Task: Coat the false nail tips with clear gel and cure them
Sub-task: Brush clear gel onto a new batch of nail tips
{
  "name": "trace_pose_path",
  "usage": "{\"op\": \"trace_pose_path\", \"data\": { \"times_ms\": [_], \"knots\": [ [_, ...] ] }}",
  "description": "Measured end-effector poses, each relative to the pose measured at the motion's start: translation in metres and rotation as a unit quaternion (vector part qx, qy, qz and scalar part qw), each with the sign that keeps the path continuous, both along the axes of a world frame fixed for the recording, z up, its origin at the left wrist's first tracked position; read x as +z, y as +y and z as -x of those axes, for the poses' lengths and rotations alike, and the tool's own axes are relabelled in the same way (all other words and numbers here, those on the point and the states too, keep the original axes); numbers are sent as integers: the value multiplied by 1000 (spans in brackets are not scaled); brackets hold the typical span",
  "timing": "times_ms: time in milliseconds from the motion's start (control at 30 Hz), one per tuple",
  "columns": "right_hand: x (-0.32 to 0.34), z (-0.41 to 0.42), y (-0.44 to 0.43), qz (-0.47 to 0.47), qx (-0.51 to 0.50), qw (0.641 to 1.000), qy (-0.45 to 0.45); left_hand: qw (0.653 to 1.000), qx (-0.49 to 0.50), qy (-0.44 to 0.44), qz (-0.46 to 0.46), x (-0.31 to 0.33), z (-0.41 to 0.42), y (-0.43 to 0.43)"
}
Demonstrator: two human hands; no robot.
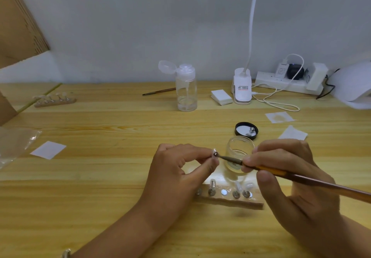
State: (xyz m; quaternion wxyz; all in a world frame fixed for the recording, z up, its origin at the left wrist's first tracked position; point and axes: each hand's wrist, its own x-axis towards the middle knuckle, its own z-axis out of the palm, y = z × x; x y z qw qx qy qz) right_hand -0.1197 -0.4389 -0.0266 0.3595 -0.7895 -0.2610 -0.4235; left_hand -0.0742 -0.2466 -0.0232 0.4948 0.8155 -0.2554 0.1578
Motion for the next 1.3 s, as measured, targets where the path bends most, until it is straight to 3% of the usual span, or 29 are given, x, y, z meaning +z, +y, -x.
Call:
{"op": "trace_pose_path", "data": {
  "times_ms": [1133, 1300],
  "knots": [
    [-3, -4, -5, 33, -28, 999, -10, 999, 13, 28, 14, 4, -1, -2],
    [-4, -2, -4, 20, 3, 1000, -8, 999, 15, 28, 20, 3, -1, 0]
  ]
}}
